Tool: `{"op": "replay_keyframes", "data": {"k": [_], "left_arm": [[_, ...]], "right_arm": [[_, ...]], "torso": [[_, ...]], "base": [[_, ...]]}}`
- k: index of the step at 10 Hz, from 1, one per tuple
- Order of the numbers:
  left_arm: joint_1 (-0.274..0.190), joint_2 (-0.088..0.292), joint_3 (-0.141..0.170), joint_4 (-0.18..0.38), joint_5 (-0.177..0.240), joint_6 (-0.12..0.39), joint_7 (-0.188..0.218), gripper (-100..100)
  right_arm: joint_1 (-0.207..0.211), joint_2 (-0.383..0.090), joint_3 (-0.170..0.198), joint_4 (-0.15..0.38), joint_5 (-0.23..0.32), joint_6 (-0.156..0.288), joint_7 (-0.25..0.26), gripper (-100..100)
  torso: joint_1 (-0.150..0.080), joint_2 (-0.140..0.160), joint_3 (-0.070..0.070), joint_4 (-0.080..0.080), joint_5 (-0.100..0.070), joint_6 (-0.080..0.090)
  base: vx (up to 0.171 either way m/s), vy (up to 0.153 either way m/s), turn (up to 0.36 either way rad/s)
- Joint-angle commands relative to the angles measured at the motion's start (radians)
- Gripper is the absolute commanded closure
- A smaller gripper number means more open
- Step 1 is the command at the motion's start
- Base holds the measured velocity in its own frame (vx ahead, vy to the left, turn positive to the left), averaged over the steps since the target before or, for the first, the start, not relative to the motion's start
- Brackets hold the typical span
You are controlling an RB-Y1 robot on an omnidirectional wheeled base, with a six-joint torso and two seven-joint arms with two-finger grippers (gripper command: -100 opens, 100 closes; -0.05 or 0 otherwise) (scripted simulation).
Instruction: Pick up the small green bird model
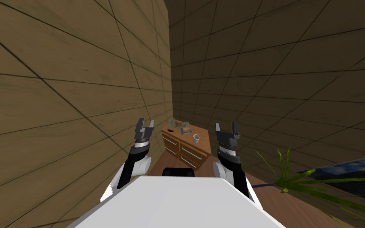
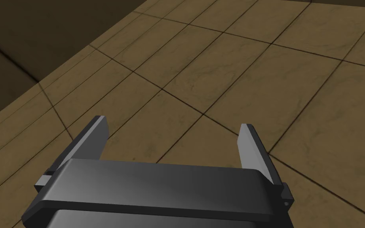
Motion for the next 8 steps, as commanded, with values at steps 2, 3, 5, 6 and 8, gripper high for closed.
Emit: {"op": "replay_keyframes", "data": {"k": [2, 3, 5, 6, 8], "left_arm": [[-0.024, 0.051, -0.009, 0.021, 0.0, 0.052, 0.008, -100], [-0.035, 0.065, -0.014, 0.031, 0.0, 0.077, 0.011, -100], [-0.062, 0.087, -0.026, 0.053, 0.0, 0.132, 0.021, -100], [-0.062, 0.087, -0.026, 0.053, 0.0, 0.138, 0.021, -100], [-0.095, 0.105, -0.041, 0.079, 0.0, 0.2, 0.032, -100]], "right_arm": [[0.0, 0.0, 0.0, 0.0, 0.0, 0.0, 0.0, 0], [0.0, 0.0, 0.0, 0.0, 0.0, 0.0, 0.0, 0], [0.0, 0.0, 0.0, 0.0, 0.0, 0.0, 0.0, 0], [0.0, 0.0, 0.0, 0.0, 0.0, 0.0, 0.0, 0], [0.0, 0.0, 0.0, 0.0, 0.0, 0.0, 0.0, 0]], "torso": [[0.0, 0.0, 0.0, 0.0, 0.0, 0.0], [-0.001, 0.001, 0.0, 0.0, 0.0, 0.0], [-0.001, 0.001, 0.0, 0.0, 0.0, 0.0], [-0.001, 0.001, 0.0, 0.0, 0.0, 0.0], [-0.001, 0.001, 0.0, 0.0, 0.0, 0.0]], "base": [[-0.012, -0.012, -0.045], [-0.014, -0.012, -0.04], [-0.015, -0.02, -0.052], [-0.012, -0.019, -0.016], [-0.012, -0.025, -0.051]]}}
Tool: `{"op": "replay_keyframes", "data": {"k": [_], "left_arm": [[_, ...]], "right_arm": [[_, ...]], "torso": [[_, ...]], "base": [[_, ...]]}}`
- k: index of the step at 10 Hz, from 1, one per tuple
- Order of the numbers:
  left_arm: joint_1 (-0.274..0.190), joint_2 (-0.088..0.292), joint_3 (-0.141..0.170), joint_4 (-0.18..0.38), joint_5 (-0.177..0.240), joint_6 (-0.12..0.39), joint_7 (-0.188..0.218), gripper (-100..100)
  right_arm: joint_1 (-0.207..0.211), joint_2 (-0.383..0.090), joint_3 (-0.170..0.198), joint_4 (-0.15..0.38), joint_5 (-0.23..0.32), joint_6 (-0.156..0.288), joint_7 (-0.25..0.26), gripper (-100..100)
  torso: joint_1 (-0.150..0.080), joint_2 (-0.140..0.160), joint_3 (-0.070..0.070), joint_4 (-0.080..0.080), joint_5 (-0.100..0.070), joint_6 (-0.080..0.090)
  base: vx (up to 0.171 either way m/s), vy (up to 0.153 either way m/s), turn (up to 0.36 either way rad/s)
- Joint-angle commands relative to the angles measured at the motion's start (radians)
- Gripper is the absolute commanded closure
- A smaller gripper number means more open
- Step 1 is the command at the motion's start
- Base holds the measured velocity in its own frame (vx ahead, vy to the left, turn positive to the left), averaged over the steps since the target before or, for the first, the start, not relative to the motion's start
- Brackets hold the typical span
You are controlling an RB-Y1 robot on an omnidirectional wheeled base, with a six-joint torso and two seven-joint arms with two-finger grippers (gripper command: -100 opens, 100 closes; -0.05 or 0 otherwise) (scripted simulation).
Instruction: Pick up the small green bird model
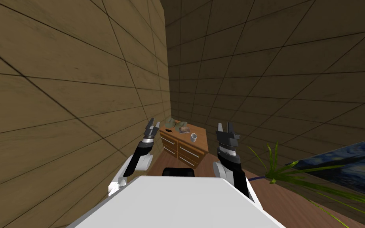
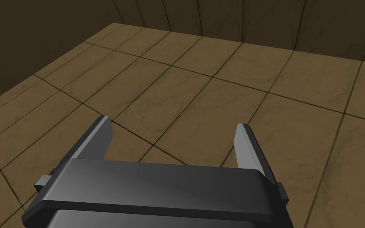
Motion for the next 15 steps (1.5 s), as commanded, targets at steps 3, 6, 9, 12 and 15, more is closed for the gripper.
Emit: {"op": "replay_keyframes", "data": {"k": [3, 6, 9, 12, 15], "left_arm": [[-0.034, 0.012, -0.013, 0.021, 0.0, 0.085, 0.01, -100], [-0.075, 0.023, -0.03, 0.053, 0.0, 0.179, 0.024, -100], [-0.119, 0.031, -0.048, 0.088, 0.0, 0.269, 0.038, -100], [-0.142, 0.034, -0.056, 0.108, -0.001, 0.337, 0.045, -100], [-0.19, 0.038, -0.071, 0.151, -0.001, 0.429, 0.058, -100]], "right_arm": [[0.0, 0.0, 0.0, 0.0, 0.0, 0.0, 0.0, 0], [0.0, 0.0, 0.0, 0.0, 0.0, 0.0, 0.0, 0], [0.0, 0.0, 0.0, 0.0, 0.0, 0.0, 0.0, 0], [0.0, 0.0, 0.0, 0.0, 0.0, 0.0, 0.0, 0], [0.0, 0.0, 0.0, 0.0, 0.0, 0.0, 0.0, 0]], "torso": [[0.001, 0.0, 0.0, 0.0, 0.0, 0.0], [0.0, 0.0, 0.0, 0.0, 0.0, 0.0], [0.001, 0.0, 0.0, 0.0, 0.0, 0.0], [0.001, 0.0, 0.0, 0.0, 0.0, 0.0], [0.002, 0.0, 0.0, 0.0, 0.0, -0.001]], "base": [[-0.011, -0.016, -0.035], [-0.016, -0.021, -0.056], [-0.01, -0.015, -0.05], [-0.008, -0.011, -0.036], [-0.006, -0.006, -0.054]]}}
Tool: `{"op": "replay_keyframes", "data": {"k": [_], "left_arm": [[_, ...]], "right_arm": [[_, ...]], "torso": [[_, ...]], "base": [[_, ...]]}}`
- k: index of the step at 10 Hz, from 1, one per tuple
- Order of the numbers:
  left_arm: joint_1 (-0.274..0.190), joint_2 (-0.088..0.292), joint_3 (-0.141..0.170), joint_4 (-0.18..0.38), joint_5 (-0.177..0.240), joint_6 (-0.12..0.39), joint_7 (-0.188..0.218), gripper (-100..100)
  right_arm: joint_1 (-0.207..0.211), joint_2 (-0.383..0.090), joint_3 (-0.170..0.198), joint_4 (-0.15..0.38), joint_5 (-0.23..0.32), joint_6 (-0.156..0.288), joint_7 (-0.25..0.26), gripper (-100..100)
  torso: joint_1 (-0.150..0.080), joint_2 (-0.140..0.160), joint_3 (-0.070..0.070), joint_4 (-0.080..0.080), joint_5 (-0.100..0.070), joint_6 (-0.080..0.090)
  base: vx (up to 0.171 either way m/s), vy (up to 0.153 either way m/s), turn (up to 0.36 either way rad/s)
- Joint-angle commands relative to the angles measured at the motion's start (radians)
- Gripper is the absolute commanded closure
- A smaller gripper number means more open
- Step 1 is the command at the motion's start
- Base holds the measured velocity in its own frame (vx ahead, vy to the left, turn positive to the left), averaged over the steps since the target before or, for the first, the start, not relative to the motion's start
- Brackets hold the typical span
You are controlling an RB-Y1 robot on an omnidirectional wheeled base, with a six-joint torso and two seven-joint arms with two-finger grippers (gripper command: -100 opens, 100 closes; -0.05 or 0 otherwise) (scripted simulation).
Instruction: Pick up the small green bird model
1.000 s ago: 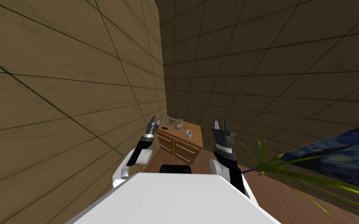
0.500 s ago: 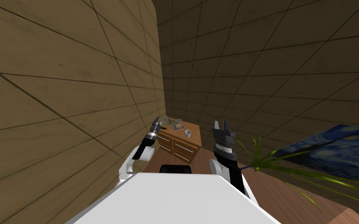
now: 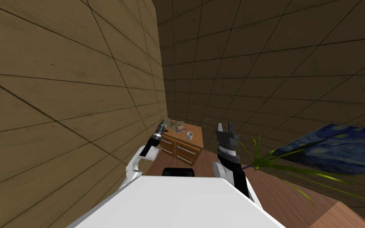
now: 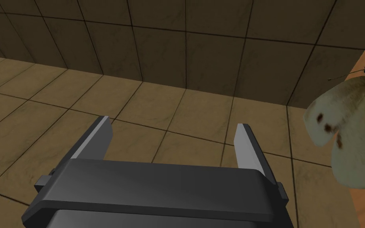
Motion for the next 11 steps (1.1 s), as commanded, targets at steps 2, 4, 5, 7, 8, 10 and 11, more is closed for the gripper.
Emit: {"op": "replay_keyframes", "data": {"k": [2, 4, 5, 7, 8, 10, 11], "left_arm": [[-0.038, 0.002, -0.01, 0.043, 0.0, 0.073, 0.01, -100], [-0.063, 0.003, -0.015, 0.067, -0.001, 0.124, 0.015, -100], [-0.063, 0.003, -0.015, 0.067, -0.001, 0.151, 0.015, -100], [-0.089, 0.003, -0.02, 0.091, -0.001, 0.208, 0.021, -100], [-0.114, 0.003, -0.023, 0.116, -0.001, 0.234, 0.025, -100], [-0.139, 0.003, -0.026, 0.142, -0.002, 0.292, 0.029, -100], [-0.139, 0.003, -0.026, 0.142, -0.002, 0.319, 0.029, -100]], "right_arm": [[0.0, 0.0, 0.0, 0.0, 0.0, 0.0, 0.0, 0], [0.0, 0.0, 0.0, 0.0, 0.0, 0.0, 0.0, 0], [0.0, 0.0, 0.0, 0.0, 0.0, 0.0, 0.0, 0], [0.0, 0.0, 0.0, 0.0, 0.0, 0.0, 0.0, 0], [0.0, 0.0, 0.0, 0.0, 0.0, 0.0, 0.0, 0], [0.0, 0.0, 0.0, 0.0, 0.0, 0.0, 0.0, 0], [0.0, 0.0, 0.0, 0.0, 0.0, 0.0, 0.0, 0]], "torso": [[0.0, 0.0, 0.0, 0.0, 0.0, 0.0], [0.0, 0.0, 0.0, 0.0, 0.0, 0.0], [0.001, 0.0, 0.0, 0.0, 0.0, 0.0], [0.001, -0.001, 0.0, 0.0, 0.0, 0.0], [0.001, 0.0, 0.0, 0.0, 0.0, 0.0], [0.001, -0.001, 0.0, 0.0, 0.0, 0.0], [0.002, -0.001, -0.001, 0.0, 0.0, 0.0]], "base": [[-0.002, -0.003, -0.05], [0.0, 0.002, -0.049], [0.001, 0.005, -0.034], [0.002, 0.01, -0.049], [0.005, 0.015, -0.053], [0.007, 0.018, -0.061], [0.006, 0.024, -0.032]]}}
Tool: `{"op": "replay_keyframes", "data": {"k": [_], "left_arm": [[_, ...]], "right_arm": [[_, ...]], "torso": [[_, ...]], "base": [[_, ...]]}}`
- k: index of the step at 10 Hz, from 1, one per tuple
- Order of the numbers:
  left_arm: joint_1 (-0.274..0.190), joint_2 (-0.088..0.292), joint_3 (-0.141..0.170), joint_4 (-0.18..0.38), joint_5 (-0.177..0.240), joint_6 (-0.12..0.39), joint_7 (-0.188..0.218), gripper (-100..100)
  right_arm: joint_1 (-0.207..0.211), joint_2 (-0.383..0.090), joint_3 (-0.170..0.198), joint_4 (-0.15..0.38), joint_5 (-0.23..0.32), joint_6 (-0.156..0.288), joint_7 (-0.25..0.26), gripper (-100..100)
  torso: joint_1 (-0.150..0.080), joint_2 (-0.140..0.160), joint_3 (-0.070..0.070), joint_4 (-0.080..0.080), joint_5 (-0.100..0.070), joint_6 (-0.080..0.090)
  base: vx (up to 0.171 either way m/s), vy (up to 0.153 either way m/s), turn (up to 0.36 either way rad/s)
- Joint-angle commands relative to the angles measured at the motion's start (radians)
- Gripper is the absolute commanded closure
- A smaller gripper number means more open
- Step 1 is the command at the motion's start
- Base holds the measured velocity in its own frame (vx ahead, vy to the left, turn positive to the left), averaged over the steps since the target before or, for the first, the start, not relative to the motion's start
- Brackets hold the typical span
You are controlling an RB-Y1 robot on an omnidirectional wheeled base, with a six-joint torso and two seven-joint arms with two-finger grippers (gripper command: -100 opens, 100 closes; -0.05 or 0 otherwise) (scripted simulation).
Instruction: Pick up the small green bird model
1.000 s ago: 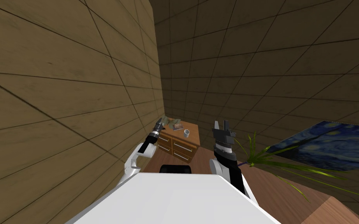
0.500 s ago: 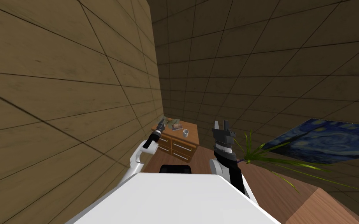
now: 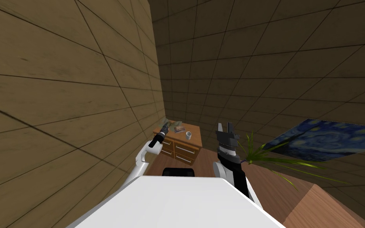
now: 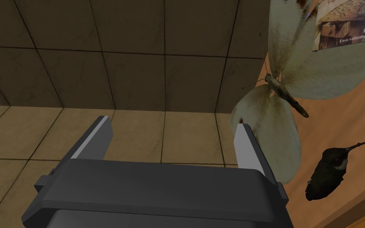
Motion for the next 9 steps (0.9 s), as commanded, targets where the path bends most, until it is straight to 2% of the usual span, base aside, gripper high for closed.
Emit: {"op": "replay_keyframes", "data": {"k": [1, 2, 3, 4, 5, 6, 9], "left_arm": [[-0.03, 0.002, 0.0, 0.035, 0.001, 0.05, 0.005, -100], [-0.03, 0.002, 0.0, 0.035, 0.001, 0.076, 0.005, -100], [-0.055, 0.0, 0.0, 0.062, 0.001, 0.112, 0.009, -100], [-0.055, 0.0, 0.0, 0.062, 0.001, 0.132, 0.009, -100], [-0.08, -0.002, 0.002, 0.089, 0.0, 0.165, 0.011, -100], [-0.08, -0.002, 0.002, 0.089, 0.0, 0.187, 0.011, -100], [-0.129, -0.007, 0.008, 0.143, -0.001, 0.27, 0.015, -100]], "right_arm": [[0.0, 0.0, 0.0, 0.0, 0.0, 0.0, 0.0, 0], [0.0, 0.0, 0.0, 0.0, 0.0, 0.0, 0.0, 0], [0.0, 0.0, 0.0, 0.0, 0.0, 0.0, 0.0, 0], [0.0, 0.0, 0.0, 0.0, 0.0, 0.0, 0.0, 0], [0.0, 0.0, 0.0, 0.0, 0.0, 0.0, 0.0, 0], [0.0, 0.0, 0.0, 0.0, 0.0, 0.0, 0.0, 0], [0.0, 0.0, 0.0, 0.0, 0.0, 0.0, 0.0, 0]], "torso": [[0.0, 0.0, 0.0, 0.0, 0.0, 0.0], [0.001, 0.0, 0.0, 0.0, 0.0, 0.0], [0.0, 0.0, 0.0, 0.0, 0.0, 0.0], [0.0, 0.0, 0.0, 0.0, 0.0, 0.0], [0.0, 0.0, 0.0, 0.0, 0.0, 0.0], [0.0, 0.0, 0.0, 0.0, 0.0, 0.0], [0.001, -0.001, 0.0, 0.0, 0.0, 0.0]], "base": [[0.009, 0.033, -0.047], [0.009, 0.022, -0.026], [0.012, 0.024, -0.062], [0.01, 0.025, -0.025], [0.008, 0.026, -0.038], [0.004, 0.022, -0.034], [0.014, 0.042, -0.041]]}}
